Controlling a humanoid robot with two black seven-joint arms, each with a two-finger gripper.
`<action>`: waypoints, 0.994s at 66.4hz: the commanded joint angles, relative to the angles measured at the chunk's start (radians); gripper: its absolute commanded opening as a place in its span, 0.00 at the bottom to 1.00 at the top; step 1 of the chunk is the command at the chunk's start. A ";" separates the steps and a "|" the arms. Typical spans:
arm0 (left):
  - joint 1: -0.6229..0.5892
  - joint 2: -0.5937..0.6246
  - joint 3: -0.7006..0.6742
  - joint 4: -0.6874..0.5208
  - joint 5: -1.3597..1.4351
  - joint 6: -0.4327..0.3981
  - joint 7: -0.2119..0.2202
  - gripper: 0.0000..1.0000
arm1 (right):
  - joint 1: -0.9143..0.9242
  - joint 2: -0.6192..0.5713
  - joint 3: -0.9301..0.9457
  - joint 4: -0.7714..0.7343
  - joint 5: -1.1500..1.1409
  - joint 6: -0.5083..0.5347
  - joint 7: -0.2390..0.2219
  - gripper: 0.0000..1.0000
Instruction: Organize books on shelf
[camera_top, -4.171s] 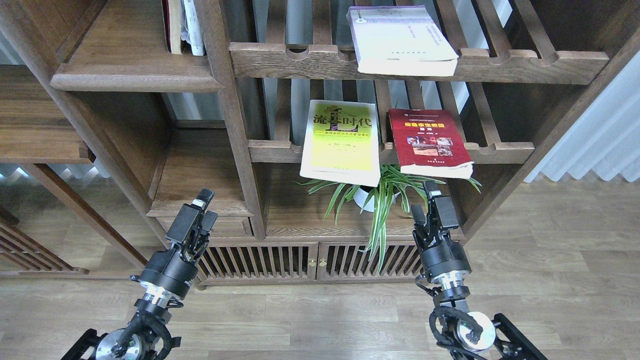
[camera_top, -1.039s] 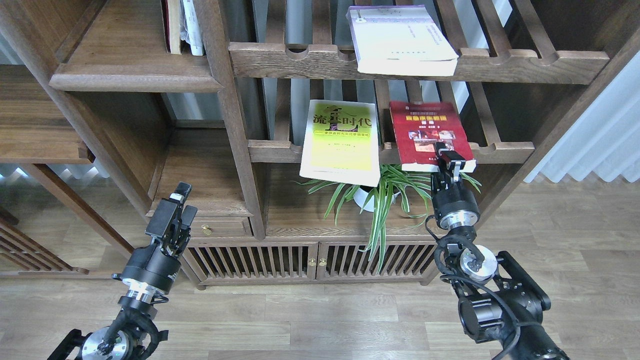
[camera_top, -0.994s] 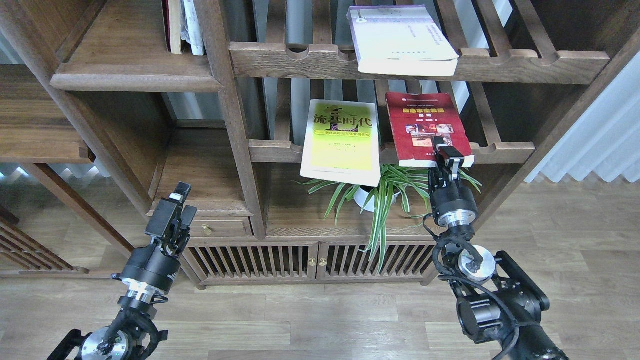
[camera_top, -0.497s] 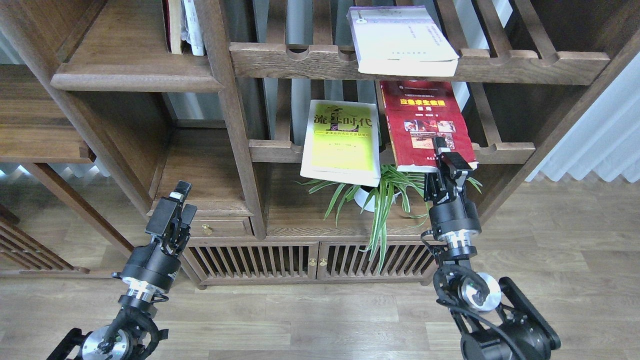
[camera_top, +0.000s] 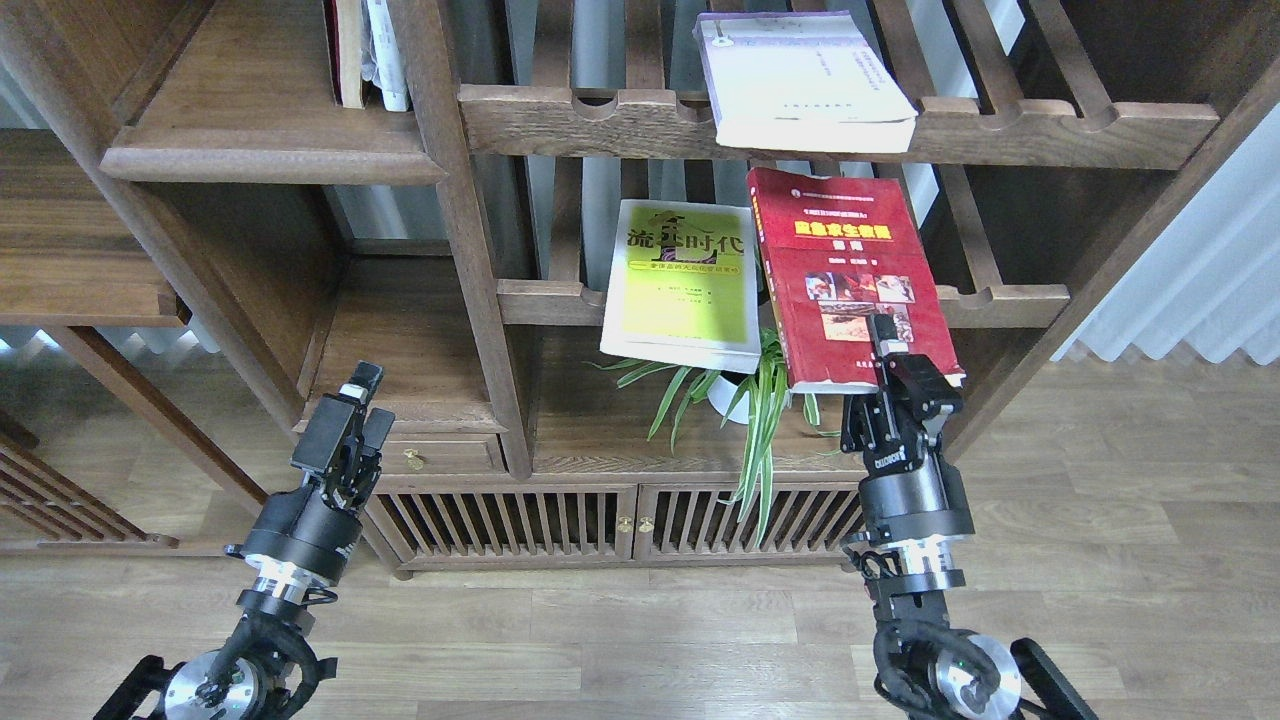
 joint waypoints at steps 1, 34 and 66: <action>-0.012 0.024 -0.002 0.000 -0.001 0.000 0.002 1.00 | -0.019 0.000 -0.015 0.005 -0.037 0.000 0.000 0.04; -0.010 0.160 -0.009 0.000 -0.093 0.000 0.002 1.00 | -0.160 -0.035 0.031 0.005 -0.037 0.000 0.000 0.04; 0.000 0.149 0.026 0.019 -0.096 0.000 0.005 1.00 | -0.323 -0.158 0.112 -0.122 0.104 0.000 0.000 0.03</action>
